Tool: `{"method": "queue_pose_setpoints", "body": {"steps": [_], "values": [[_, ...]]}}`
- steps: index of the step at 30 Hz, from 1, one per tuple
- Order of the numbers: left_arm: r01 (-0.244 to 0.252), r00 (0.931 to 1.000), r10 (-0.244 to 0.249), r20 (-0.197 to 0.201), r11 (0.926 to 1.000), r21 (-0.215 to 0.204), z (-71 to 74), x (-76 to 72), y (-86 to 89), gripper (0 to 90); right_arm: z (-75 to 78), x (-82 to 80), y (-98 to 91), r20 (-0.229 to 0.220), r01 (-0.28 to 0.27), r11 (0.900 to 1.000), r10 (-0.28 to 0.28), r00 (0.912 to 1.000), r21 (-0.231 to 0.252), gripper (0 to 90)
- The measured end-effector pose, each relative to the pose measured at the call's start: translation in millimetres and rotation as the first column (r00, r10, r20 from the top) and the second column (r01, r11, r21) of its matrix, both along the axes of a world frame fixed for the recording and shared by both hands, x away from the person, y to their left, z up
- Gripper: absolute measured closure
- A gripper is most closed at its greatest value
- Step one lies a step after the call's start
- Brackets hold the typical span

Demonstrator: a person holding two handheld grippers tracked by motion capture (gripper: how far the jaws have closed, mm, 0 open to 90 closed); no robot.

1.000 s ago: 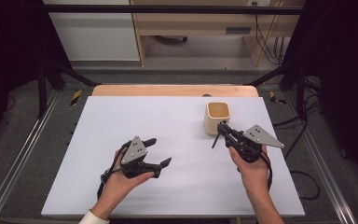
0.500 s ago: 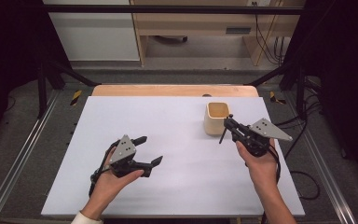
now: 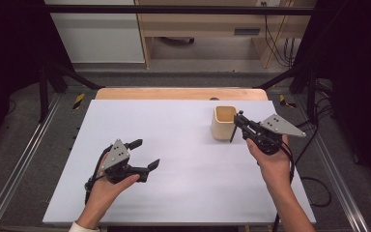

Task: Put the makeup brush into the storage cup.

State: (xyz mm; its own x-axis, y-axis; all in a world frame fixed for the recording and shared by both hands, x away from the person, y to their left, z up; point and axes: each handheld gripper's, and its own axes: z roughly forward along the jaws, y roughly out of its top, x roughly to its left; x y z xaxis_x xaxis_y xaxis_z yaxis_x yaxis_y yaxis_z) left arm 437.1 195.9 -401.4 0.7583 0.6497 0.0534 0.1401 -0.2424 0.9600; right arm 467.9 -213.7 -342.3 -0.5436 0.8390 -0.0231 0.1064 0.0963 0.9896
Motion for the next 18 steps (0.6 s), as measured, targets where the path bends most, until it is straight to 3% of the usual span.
{"method": "queue_pose_setpoints", "body": {"steps": [18], "values": [[-0.048,0.9968,0.051,0.061,0.9969,-0.062,-12.6,-2.8,20.9,8.9,23.8,17.5,7.4,0.013,-0.006,0.9992,0.006,0.9999,-0.04,83.6]]}}
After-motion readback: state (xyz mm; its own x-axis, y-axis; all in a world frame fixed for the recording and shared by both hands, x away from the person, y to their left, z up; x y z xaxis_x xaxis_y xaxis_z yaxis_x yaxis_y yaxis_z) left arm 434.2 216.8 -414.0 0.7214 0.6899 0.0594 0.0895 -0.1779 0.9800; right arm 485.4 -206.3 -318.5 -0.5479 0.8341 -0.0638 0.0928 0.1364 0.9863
